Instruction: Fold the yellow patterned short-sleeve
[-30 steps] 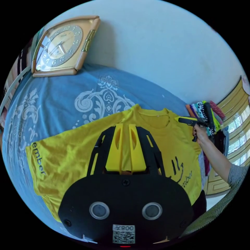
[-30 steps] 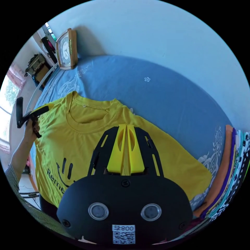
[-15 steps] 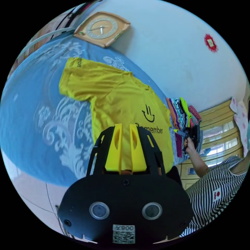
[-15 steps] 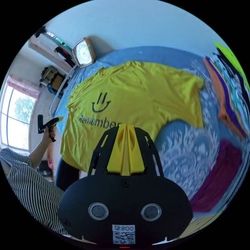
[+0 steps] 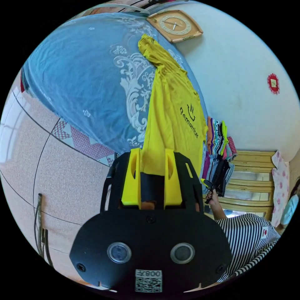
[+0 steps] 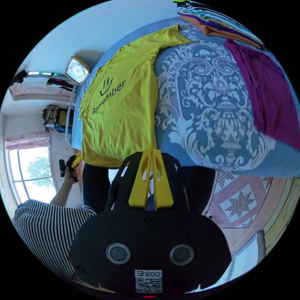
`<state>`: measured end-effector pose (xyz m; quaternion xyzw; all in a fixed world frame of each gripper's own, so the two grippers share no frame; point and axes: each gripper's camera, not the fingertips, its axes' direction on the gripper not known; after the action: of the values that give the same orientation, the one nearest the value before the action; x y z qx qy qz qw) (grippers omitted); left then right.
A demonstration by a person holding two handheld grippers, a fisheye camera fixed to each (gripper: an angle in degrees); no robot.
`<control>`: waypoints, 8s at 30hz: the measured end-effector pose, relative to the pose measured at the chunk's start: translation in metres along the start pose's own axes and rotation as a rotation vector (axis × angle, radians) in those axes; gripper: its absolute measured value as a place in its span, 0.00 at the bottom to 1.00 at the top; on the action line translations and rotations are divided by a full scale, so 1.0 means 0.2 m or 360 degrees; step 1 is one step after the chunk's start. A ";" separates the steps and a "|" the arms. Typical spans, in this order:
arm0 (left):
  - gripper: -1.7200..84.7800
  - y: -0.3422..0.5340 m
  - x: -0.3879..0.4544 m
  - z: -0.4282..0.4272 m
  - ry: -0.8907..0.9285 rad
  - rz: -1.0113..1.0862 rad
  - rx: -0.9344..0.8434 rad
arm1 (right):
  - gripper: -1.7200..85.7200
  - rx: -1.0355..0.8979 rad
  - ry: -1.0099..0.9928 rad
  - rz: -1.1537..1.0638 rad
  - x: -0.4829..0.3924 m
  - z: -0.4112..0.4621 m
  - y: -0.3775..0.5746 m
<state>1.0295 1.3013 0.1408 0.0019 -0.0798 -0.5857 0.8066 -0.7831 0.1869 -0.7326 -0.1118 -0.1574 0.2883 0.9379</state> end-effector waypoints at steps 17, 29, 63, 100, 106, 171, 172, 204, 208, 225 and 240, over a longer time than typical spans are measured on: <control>0.04 0.47 0.06 -0.26 0.0150 0.0176 -0.0021 | 0.08 -0.0267 0.0170 -0.0052 0.18 -0.20 0.46; 0.03 0.70 0.25 -0.48 -0.0127 -0.0125 0.0090 | 0.07 -0.0396 0.0231 -0.0076 0.23 -0.25 0.49; 0.02 -0.03 3.37 -0.03 -0.0876 0.0729 -0.0419 | 0.02 -0.0061 0.0276 -0.0544 0.09 -0.18 0.56; 0.14 -1.50 7.89 1.56 -0.0596 0.1862 -0.0528 | 0.10 0.0848 0.0196 -0.0267 1.10 0.22 0.00; 0.12 -1.63 8.22 1.69 -0.0818 0.1895 -0.0525 | 0.09 0.0769 0.0213 -0.0265 1.13 0.44 -0.06; 0.02 -3.14 6.76 1.19 -0.0209 0.1136 -0.0252 | 0.02 0.0304 -0.0235 -0.1062 0.01 1.96 -0.62; 0.02 -3.15 6.73 1.23 -0.0208 0.1129 -0.0260 | 0.02 0.0342 -0.0205 -0.1032 0.02 1.94 -0.63; 0.02 -2.64 5.50 1.69 -0.0006 0.1367 -0.0258 | 0.02 0.0397 -0.0095 -0.0682 -0.13 1.32 -1.34; 0.02 -2.46 5.15 1.79 -0.0206 0.1353 -0.0372 | 0.02 0.0339 -0.0063 -0.0695 -0.27 1.28 -1.47; 0.02 -1.62 3.11 0.95 -0.0012 0.0587 -0.0039 | 0.02 0.0307 0.0160 -0.0560 -1.17 0.82 -2.12; 0.10 -1.28 1.00 0.45 0.0246 -0.0351 0.0889 | 0.02 0.0081 0.0270 -0.0632 -2.74 0.70 -2.70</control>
<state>0.8362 1.0410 0.2310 0.2769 -0.1754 -0.6230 0.7102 -0.9899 -0.5481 -0.5676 -0.0789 -0.0895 0.0914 0.9886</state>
